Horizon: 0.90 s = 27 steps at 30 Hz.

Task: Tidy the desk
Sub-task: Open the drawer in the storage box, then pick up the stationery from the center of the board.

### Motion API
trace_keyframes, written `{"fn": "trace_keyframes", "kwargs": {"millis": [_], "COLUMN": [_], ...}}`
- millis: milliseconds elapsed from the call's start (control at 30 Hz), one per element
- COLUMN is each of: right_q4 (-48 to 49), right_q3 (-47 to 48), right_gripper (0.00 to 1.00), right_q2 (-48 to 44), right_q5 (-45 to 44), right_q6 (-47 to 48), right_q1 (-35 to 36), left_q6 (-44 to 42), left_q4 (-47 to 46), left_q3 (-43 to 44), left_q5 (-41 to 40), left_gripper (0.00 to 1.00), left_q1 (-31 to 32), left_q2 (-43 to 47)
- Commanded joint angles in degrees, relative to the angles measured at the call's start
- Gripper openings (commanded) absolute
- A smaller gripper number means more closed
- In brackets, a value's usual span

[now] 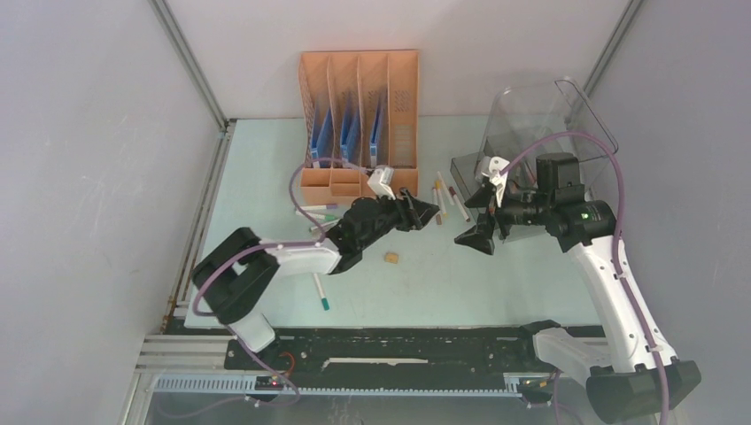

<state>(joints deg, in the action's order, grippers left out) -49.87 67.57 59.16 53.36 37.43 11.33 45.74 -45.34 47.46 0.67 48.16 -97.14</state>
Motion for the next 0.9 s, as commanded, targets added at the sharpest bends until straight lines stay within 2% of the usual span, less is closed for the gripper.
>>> {"fn": "trace_keyframes", "kwargs": {"millis": [0,100,233,433,500,633,733,867], "right_q4": [1.54,0.73,-1.55,2.41,4.05,12.28,18.61,21.43], "right_q3": [-0.77,-1.61,-3.06,-8.68,-9.49,-10.05,-10.06,-8.1], "right_gripper": [1.0,1.0,1.0,1.0,1.0,1.0,1.0,0.99], "right_q2": [0.23,0.92,2.23,5.81,8.16,11.42,15.24,22.22], "right_q5": [2.1,3.41,4.34,-2.91,-5.59,-15.35,-22.38,-30.01], "right_q6": [1.52,3.62,10.11,15.88,16.19,10.11,4.2,-0.78], "right_q1": [-0.01,0.89,5.86,14.57,16.96,22.93,27.52,32.48], "left_q6": [-12.23,-18.3,-24.92,-31.64,-30.6,-33.55,-35.71,-34.15], "left_q4": [6.55,12.99,21.04,29.99,30.35,30.82,27.54,25.49], "left_q3": [-6.14,-10.09,-13.14,-15.75,-17.19,-19.21,-23.21,-26.67], "left_q5": [-7.14,-11.79,-18.26,-29.67,-29.27,-32.4,-37.88,-37.55], "left_gripper": [0.65,0.67,0.79,0.88,0.88,0.89,0.97,1.0], "left_q1": [0.1,-0.08,-1.25,-3.36,-5.29,-5.84,-6.27,-8.04], "left_q2": [10.16,16.5,23.83,32.64,34.89,40.49,43.7,46.96]}}
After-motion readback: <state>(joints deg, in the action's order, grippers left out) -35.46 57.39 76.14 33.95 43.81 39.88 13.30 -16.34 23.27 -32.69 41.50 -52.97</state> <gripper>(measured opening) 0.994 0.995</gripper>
